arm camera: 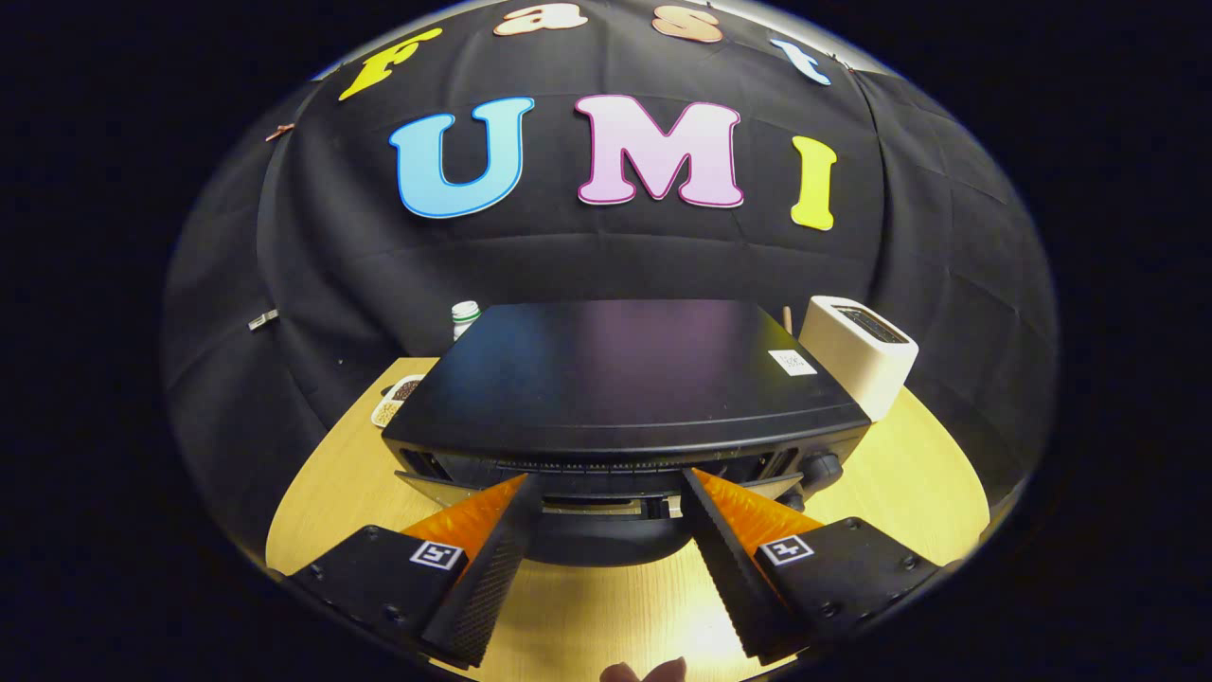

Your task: Open the toaster oven, put the food inside, and close the toaster oven door.

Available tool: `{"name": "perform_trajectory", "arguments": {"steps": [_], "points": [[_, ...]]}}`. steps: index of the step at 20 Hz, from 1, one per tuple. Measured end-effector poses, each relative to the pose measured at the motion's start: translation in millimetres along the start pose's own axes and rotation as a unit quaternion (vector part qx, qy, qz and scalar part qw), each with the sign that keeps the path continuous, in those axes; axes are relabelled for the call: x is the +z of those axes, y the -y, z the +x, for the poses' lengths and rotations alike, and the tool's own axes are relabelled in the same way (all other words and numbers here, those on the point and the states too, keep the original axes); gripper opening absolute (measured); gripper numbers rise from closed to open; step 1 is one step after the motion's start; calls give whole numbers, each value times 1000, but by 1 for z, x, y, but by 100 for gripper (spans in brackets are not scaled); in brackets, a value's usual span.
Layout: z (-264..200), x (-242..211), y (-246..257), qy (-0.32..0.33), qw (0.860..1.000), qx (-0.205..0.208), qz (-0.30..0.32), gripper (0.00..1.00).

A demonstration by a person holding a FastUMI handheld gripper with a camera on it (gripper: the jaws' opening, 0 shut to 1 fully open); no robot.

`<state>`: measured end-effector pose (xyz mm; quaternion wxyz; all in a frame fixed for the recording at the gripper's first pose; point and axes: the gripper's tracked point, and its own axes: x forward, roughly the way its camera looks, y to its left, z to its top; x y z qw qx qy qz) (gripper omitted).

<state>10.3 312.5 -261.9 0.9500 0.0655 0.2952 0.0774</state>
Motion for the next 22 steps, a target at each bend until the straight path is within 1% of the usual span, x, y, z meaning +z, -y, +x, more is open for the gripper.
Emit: {"name": "perform_trajectory", "arguments": {"steps": [7, 13, 18, 22], "points": [[-31, -40, 0, -19, 1000, 5, 1, 98], [-44, -73, 1, -52, 999, 13, -5, 97], [-51, -119, 9, -110, 994, 13, -3, 97], [-53, -165, 18, -177, 984, 26, -1, 97]]}}
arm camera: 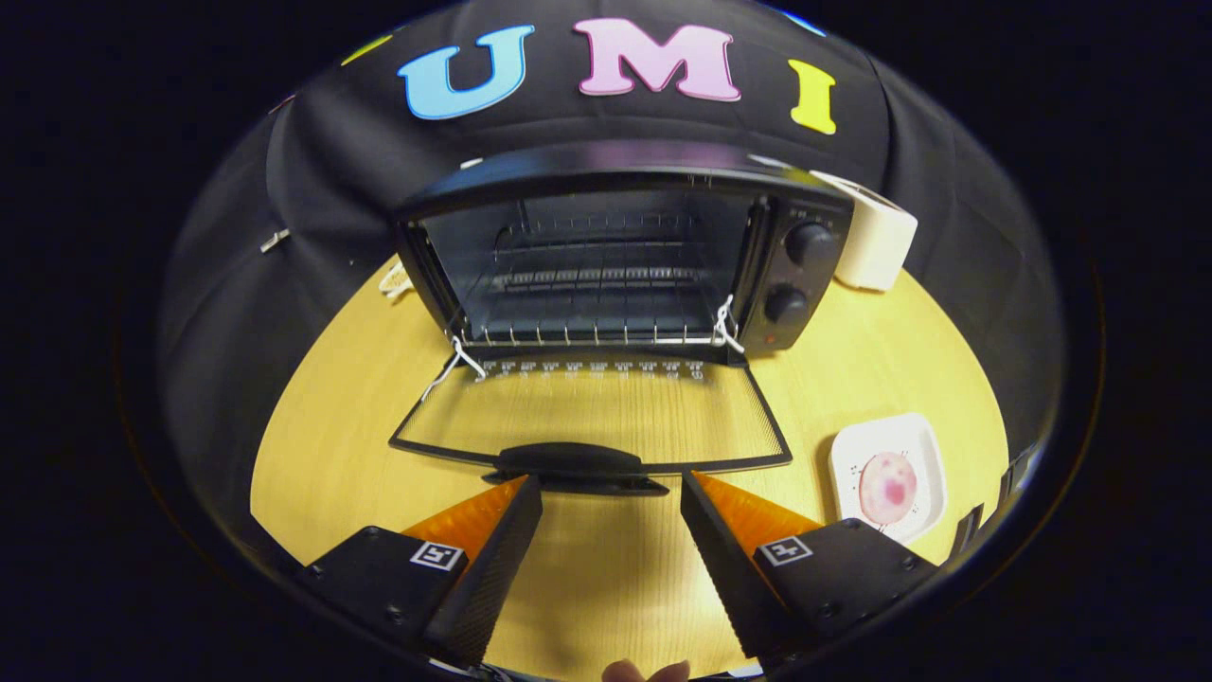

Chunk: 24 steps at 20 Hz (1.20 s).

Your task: Open the toaster oven, put the food inside, and close the toaster oven door.

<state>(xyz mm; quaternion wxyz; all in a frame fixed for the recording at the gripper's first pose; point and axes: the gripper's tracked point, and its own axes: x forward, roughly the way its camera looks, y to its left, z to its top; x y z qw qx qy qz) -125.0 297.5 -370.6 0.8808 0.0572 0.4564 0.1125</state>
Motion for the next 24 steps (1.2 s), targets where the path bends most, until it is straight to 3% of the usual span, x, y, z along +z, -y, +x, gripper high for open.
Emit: {"name": "perform_trajectory", "arguments": {"steps": [5, 12, 17, 24], "points": [[-8, -15, 3, -15, 1000, 18, -12, 97], [-50, 7, 16, -2, 996, 89, -7, 97], [-80, 25, 66, -5, 994, 113, 1, 99], [-95, 29, 173, -30, 994, 104, 0, 99]]}}
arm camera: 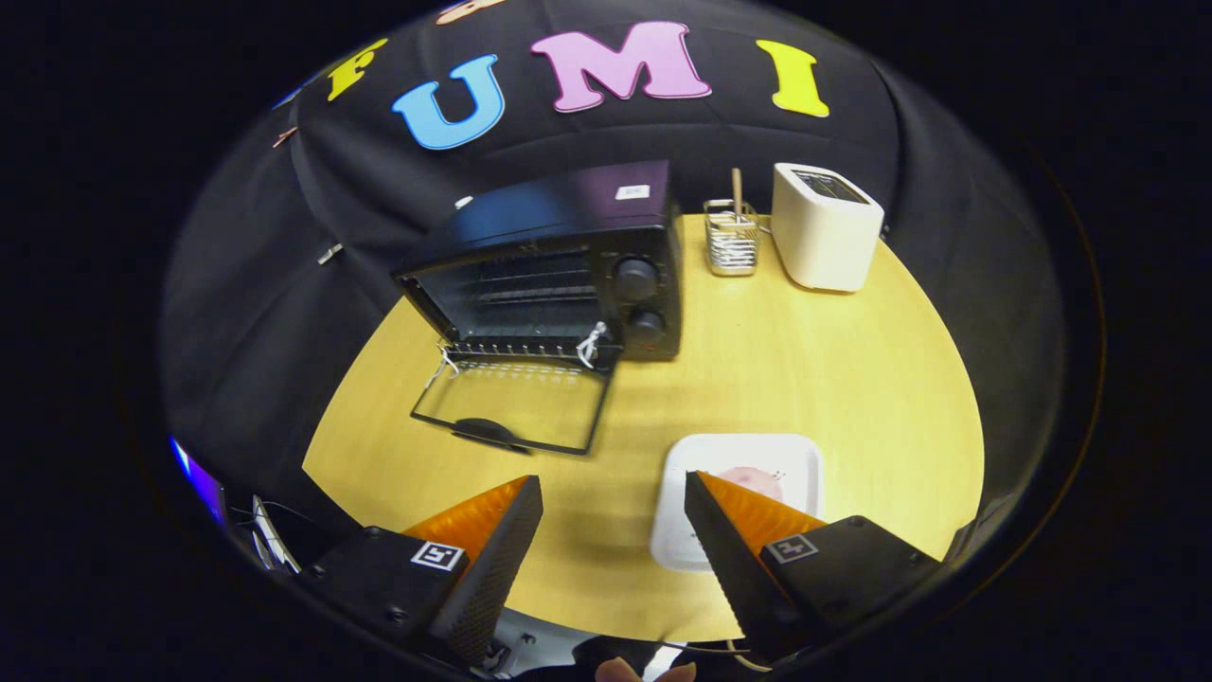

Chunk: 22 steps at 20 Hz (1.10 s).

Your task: Open the toaster oven, put the food inside, and close the toaster oven door.

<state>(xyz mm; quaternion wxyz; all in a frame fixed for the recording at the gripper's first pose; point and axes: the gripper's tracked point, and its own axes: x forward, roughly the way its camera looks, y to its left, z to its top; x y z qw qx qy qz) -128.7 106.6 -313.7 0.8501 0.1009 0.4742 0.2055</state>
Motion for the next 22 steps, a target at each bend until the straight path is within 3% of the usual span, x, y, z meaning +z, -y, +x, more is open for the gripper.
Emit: {"name": "perform_trajectory", "arguments": {"steps": [9, 18, 21, 22], "points": [[-1, -29, 129, -79, 996, -37, 2, 99], [37, -48, 166, -145, 989, -21, 23, 99], [55, -51, 174, -169, 984, -19, 51, 96], [61, -54, 174, -179, 982, -19, 58, 83]]}}
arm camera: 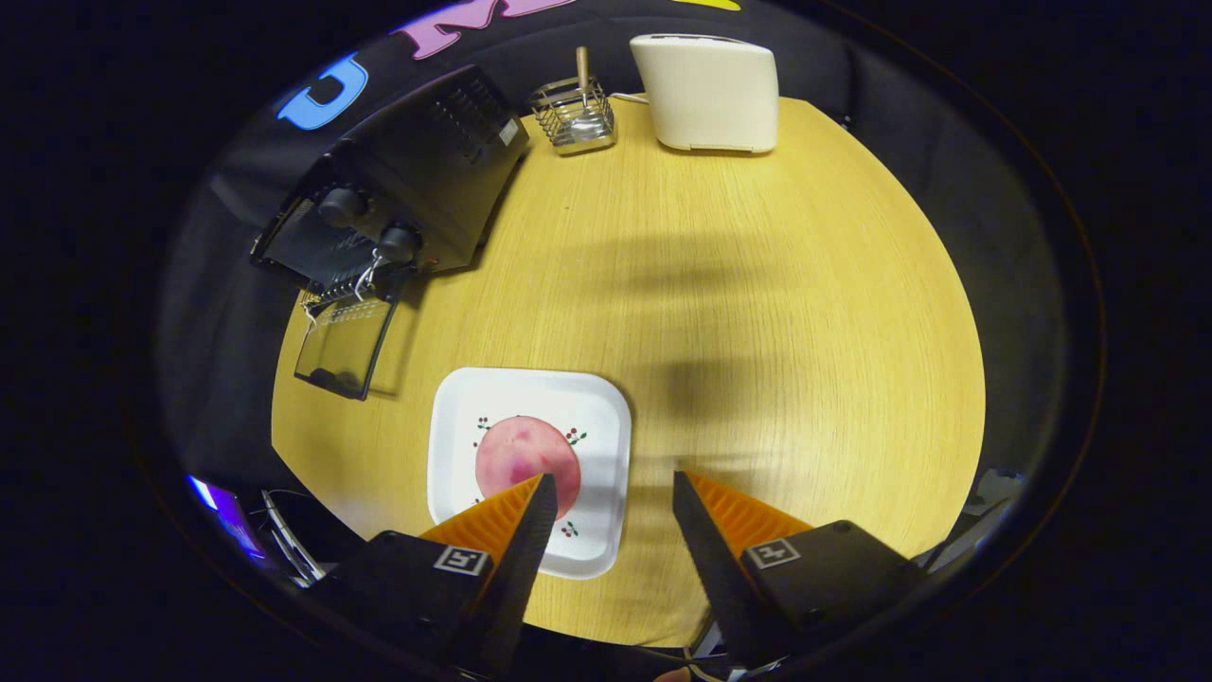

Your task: Open the toaster oven, put the food inside, and close the toaster oven door.

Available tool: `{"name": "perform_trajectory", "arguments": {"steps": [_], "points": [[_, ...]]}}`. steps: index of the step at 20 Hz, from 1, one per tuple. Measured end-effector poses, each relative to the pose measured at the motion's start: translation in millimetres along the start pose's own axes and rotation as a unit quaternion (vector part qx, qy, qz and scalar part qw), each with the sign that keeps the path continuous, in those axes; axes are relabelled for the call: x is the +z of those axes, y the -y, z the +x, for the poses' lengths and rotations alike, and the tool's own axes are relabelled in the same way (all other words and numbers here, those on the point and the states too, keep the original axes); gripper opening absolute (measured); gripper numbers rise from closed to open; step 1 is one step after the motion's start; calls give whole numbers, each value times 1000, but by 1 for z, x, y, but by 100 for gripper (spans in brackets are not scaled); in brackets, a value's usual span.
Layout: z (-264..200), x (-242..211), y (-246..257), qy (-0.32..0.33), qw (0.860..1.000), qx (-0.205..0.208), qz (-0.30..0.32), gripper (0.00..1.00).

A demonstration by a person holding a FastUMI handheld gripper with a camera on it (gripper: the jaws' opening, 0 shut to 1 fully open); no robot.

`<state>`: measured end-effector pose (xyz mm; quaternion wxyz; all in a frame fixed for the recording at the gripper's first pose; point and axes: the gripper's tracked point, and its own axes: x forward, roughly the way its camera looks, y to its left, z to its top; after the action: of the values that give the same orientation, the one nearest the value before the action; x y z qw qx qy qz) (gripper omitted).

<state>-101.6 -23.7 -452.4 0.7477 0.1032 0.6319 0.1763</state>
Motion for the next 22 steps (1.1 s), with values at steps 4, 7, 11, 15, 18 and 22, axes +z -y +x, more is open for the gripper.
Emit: {"name": "perform_trajectory", "arguments": {"steps": [4, 7, 11, 15, 18, 22], "points": [[12, -14, -3, -52, 999, 6, 11, 55], [16, -14, 3, -61, 998, -1, 17, 36], [17, -14, 4, -69, 997, 27, 35, 9], [9, -19, 3, -51, 988, 82, 119, 5], [9, -25, 1, -34, 977, 122, 170, 5], [3, -31, -9, -13, 964, 150, 218, 5]]}}
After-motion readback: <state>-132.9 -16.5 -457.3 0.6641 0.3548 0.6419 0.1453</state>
